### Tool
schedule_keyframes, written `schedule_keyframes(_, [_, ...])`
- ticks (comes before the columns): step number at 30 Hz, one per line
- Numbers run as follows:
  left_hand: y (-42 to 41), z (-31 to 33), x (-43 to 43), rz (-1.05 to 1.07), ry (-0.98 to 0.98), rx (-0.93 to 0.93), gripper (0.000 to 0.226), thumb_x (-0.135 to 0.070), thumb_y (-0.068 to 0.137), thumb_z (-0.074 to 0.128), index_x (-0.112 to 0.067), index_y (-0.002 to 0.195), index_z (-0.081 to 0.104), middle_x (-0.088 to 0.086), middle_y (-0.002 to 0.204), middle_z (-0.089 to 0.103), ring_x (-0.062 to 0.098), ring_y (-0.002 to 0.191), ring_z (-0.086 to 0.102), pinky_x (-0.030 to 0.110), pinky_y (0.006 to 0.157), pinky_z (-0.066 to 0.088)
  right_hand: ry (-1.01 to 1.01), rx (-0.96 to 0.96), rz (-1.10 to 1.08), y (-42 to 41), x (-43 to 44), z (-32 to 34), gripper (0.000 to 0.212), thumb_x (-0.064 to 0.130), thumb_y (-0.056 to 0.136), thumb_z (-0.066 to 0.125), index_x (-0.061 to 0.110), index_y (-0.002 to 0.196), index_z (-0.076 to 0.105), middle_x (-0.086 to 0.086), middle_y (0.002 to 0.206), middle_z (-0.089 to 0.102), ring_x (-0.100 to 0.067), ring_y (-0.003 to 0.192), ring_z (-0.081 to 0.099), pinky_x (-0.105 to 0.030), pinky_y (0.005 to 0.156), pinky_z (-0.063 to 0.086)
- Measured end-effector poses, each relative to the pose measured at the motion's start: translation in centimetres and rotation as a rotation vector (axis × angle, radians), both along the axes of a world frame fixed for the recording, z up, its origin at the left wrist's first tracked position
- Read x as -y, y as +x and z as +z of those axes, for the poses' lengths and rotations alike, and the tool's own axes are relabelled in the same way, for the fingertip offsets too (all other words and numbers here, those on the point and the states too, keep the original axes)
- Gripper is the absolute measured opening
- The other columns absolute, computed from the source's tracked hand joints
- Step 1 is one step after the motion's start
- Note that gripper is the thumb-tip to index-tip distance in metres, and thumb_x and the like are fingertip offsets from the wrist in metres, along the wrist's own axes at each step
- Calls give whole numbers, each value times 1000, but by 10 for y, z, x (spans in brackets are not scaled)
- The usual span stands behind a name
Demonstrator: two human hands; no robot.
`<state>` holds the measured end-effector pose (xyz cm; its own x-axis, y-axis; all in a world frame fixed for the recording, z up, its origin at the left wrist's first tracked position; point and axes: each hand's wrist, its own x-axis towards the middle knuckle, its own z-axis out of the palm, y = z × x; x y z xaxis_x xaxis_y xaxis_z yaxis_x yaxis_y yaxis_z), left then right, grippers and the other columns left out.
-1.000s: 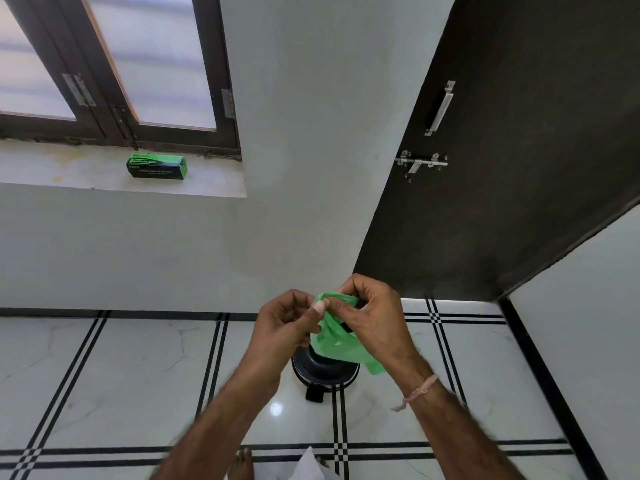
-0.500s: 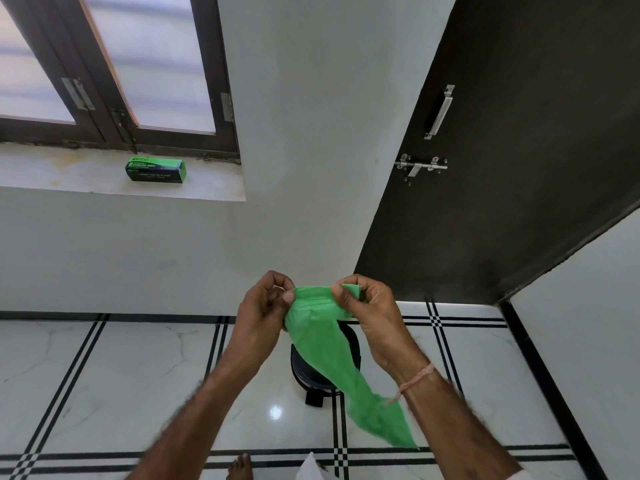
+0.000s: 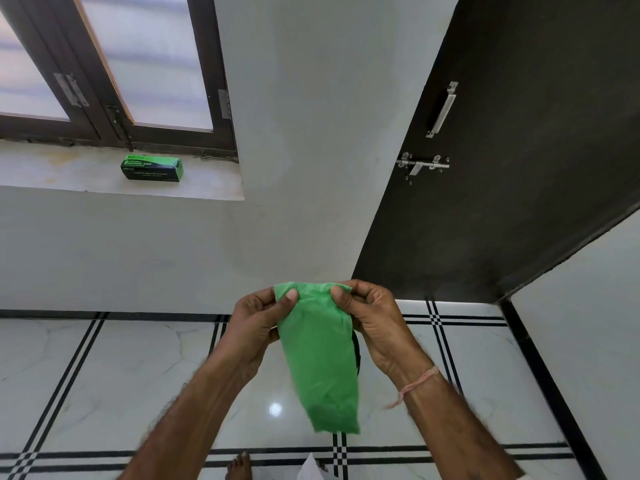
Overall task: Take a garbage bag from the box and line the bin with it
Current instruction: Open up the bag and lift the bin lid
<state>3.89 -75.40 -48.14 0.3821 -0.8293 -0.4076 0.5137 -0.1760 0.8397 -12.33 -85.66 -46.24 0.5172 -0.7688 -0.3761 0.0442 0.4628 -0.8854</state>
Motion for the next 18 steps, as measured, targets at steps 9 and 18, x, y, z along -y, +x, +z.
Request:
schedule_keyframes(9, [-28, -8, 5, 292, 32, 698, 25, -34, 84, 81, -18, 93, 64, 7, 92, 60, 16, 84, 57, 28, 72, 48, -50, -9, -108, 8, -7, -3, 21, 8, 87, 77, 7, 78, 59, -12, 67, 59, -14, 48, 51, -18, 38, 43])
schedule_keyframes(18, [-36, 4, 11, 129, -167, 354, 15, -16, 89, 75, -2, 87, 70, 3, 75, 69, 5, 67, 61, 18, 60, 49, 148, 188, -47, 14, -16, -13, 18, 18, 81, 74, 2, 92, 73, -8, 85, 74, -12, 71, 70, -20, 62, 60])
